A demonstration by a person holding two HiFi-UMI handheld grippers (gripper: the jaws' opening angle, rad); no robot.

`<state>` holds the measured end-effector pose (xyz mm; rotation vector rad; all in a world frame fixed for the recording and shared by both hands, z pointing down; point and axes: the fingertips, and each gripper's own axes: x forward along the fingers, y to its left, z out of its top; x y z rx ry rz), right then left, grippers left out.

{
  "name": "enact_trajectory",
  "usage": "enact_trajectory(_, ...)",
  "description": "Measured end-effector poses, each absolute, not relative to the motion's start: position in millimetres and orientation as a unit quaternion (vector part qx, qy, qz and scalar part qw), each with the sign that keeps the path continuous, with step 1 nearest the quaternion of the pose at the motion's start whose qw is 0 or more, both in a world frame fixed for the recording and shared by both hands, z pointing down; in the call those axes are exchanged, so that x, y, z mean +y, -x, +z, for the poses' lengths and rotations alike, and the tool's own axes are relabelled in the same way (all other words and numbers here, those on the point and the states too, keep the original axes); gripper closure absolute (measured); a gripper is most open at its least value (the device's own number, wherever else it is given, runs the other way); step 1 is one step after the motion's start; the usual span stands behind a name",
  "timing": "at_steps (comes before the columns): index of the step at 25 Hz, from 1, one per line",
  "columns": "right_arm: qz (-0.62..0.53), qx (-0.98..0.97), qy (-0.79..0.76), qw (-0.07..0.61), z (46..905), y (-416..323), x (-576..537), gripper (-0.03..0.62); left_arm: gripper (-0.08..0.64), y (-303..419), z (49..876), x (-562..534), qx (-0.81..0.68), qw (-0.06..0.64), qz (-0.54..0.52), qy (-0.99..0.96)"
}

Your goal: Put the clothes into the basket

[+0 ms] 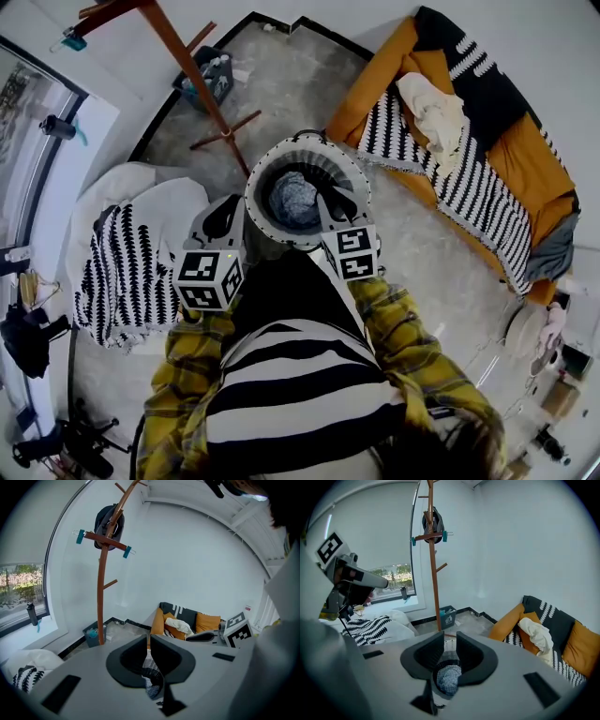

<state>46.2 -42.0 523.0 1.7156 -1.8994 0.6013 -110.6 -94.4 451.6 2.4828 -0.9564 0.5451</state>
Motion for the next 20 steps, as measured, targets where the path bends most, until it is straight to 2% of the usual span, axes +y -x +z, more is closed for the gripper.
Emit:
enact_trajectory(8, 0.212, -0.687, -0.652, 0.241, 502.1, -34.8, -10.3, 0.508, 0.525, 132.3, 438.3, -71.7, -0.340, 0.219, 0.163, -0.900)
enact_trajectory(20, 0.201, -0.676, -0.673, 0.223, 480.9, -50.8, 10.7, 0.508, 0.525, 122.7, 436.0, -53.2, -0.328, 0.224, 0.153, -0.905)
